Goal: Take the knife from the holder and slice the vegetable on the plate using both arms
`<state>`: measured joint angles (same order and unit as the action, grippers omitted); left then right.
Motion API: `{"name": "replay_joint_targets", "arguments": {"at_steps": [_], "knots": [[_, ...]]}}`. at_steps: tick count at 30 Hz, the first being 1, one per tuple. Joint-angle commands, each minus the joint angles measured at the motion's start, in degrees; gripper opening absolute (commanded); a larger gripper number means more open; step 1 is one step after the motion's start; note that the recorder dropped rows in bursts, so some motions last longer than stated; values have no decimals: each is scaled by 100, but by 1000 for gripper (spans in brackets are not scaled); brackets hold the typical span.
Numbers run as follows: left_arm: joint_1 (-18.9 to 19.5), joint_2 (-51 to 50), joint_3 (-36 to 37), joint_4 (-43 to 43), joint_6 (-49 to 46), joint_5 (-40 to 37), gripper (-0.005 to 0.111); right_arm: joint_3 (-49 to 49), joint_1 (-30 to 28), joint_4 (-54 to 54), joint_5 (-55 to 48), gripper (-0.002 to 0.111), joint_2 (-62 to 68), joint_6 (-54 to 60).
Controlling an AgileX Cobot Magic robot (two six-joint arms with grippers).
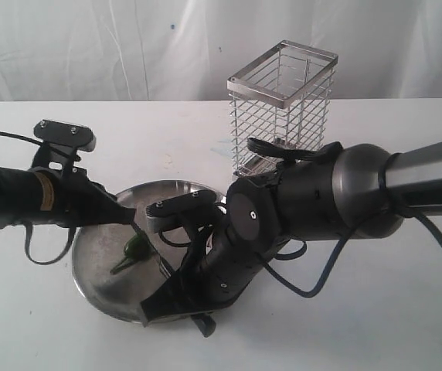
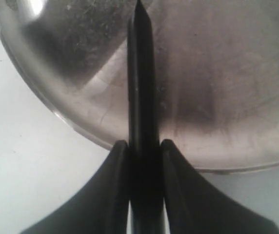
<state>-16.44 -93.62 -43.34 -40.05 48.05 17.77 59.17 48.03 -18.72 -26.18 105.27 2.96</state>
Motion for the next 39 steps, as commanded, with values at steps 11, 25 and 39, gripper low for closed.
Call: {"name": "replay_joint_targets", "arguments": {"at_steps": [11, 25, 39], "knots": [[1453, -6, -203, -4013, 4036, 2565, 0, 26, -24, 89, -59, 0, -22, -19], [771, -526, -203, -4020, 4087, 2381, 0, 26, -24, 89, -49, 0, -22, -19], [771, -505, -203, -4567, 4622, 2559, 0, 26, -24, 123, -22, 0, -22, -19]]}}
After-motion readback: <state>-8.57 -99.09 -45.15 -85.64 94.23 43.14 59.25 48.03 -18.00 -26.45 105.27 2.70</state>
